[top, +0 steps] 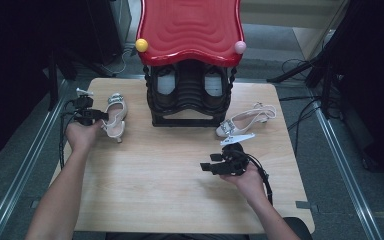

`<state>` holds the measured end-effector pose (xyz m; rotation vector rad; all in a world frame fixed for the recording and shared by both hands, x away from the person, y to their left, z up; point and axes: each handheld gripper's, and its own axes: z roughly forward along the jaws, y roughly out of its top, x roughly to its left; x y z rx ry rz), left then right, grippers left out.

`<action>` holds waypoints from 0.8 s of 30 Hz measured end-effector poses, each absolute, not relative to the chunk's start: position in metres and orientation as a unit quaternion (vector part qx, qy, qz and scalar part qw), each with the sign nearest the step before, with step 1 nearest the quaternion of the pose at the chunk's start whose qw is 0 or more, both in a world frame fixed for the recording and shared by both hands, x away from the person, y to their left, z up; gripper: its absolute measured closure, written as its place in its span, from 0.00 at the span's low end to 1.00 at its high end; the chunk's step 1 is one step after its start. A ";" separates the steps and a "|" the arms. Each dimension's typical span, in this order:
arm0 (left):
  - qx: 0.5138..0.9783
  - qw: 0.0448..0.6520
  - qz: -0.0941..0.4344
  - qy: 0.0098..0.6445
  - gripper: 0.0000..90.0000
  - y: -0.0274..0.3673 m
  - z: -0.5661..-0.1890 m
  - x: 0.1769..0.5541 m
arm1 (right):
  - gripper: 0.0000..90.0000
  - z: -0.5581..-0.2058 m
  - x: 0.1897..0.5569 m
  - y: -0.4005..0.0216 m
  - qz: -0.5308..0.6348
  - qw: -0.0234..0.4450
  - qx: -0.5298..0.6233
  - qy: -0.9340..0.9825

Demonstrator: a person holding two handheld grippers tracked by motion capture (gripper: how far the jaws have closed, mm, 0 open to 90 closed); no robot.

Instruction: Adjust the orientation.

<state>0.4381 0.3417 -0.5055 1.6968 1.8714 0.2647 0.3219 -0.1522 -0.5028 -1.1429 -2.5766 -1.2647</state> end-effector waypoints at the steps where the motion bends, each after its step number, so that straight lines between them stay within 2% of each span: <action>1: 0.637 0.300 0.097 0.703 0.97 0.343 -0.505 0.438 | 0.44 -0.503 0.322 -0.153 -0.410 0.026 -0.371 -0.833; 11: 0.647 0.326 0.083 0.684 0.97 0.342 -0.492 0.421 | 0.44 -0.503 0.323 -0.152 -0.409 0.028 -0.372 -0.833; 24: 0.663 0.366 0.068 0.649 0.97 0.331 -0.481 0.378 | 0.44 -0.503 0.324 -0.152 -0.411 0.028 -0.373 -0.832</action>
